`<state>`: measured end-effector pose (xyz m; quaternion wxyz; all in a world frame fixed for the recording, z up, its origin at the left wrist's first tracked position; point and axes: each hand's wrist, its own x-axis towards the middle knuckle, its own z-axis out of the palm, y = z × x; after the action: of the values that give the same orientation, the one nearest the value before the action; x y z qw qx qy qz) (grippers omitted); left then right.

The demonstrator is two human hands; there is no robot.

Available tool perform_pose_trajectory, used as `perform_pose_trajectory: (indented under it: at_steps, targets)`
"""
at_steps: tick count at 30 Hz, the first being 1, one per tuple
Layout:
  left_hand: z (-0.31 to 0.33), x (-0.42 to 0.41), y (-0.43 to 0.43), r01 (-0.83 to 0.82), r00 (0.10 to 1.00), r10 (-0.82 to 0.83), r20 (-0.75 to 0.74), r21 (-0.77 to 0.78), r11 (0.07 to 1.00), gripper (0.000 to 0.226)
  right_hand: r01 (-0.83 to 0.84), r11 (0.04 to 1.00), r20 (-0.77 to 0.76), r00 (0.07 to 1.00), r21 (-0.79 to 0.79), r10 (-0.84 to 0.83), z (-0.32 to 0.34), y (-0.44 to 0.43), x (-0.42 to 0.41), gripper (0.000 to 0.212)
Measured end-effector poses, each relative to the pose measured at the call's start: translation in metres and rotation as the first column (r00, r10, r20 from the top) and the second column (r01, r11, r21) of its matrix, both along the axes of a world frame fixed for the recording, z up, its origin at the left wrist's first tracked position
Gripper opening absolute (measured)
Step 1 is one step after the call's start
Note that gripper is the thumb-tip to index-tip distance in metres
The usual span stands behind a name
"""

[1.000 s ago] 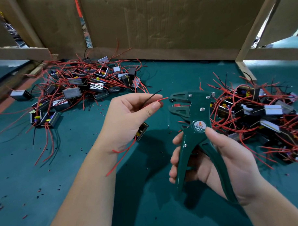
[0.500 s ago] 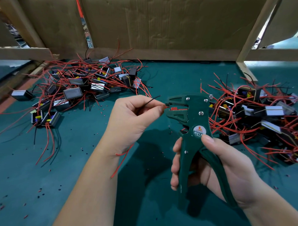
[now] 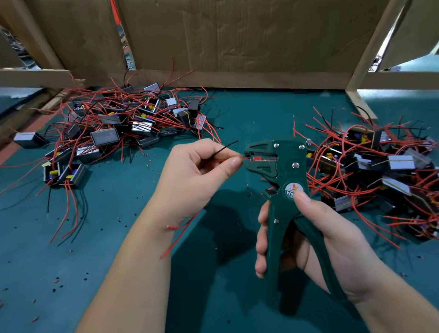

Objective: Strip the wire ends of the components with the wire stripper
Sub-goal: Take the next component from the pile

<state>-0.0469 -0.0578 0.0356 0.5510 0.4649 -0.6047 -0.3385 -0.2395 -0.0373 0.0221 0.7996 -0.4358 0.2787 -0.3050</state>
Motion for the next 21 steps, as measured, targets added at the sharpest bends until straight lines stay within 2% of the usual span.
perform_pose_trajectory:
  at_steps: [7, 10, 13, 15, 18, 21]
  targets:
    - [-0.0008, 0.0017, -0.0016, -0.033, 0.998, 0.033, 0.046, -0.012, 0.999, 0.027, 0.009, 1.000, -0.051, 0.999, 0.009, -0.008, -0.0009, -0.0006, -0.0015, 0.067]
    - [-0.0016, 0.0013, -0.0020, -0.040, 0.998, 0.041, 0.053, -0.025, 0.999, 0.021, 0.028, 1.000, -0.060, 0.998, 0.012, -0.028, -0.0013, 0.0005, -0.0004, 0.067]
    - [-0.0029, -0.0003, -0.0024, -0.039, 0.999, 0.039, 0.021, 0.016, 0.999, 0.006, 0.164, 0.985, -0.102, 0.982, 0.044, -0.159, 0.0007, 0.0007, 0.0031, 0.055]
    - [-0.0057, -0.0010, -0.0038, -0.047, 0.998, 0.045, 0.038, 0.058, 0.997, 0.013, 0.252, 0.966, -0.108, 0.964, 0.059, -0.244, 0.0018, 0.0002, 0.0049, 0.047]
    - [-0.0089, -0.0029, -0.0067, -0.042, 0.996, 0.036, 0.083, 0.072, 0.997, 0.023, 0.292, 0.955, 0.015, 0.956, 0.051, -0.293, 0.0007, 0.0000, 0.0067, 0.045]
    - [-0.0093, -0.0042, -0.0087, -0.029, 0.998, 0.035, -0.057, 0.100, 0.995, 0.029, 0.267, 0.962, 0.144, 0.951, 0.059, -0.273, 0.0009, -0.0029, 0.0055, 0.045]
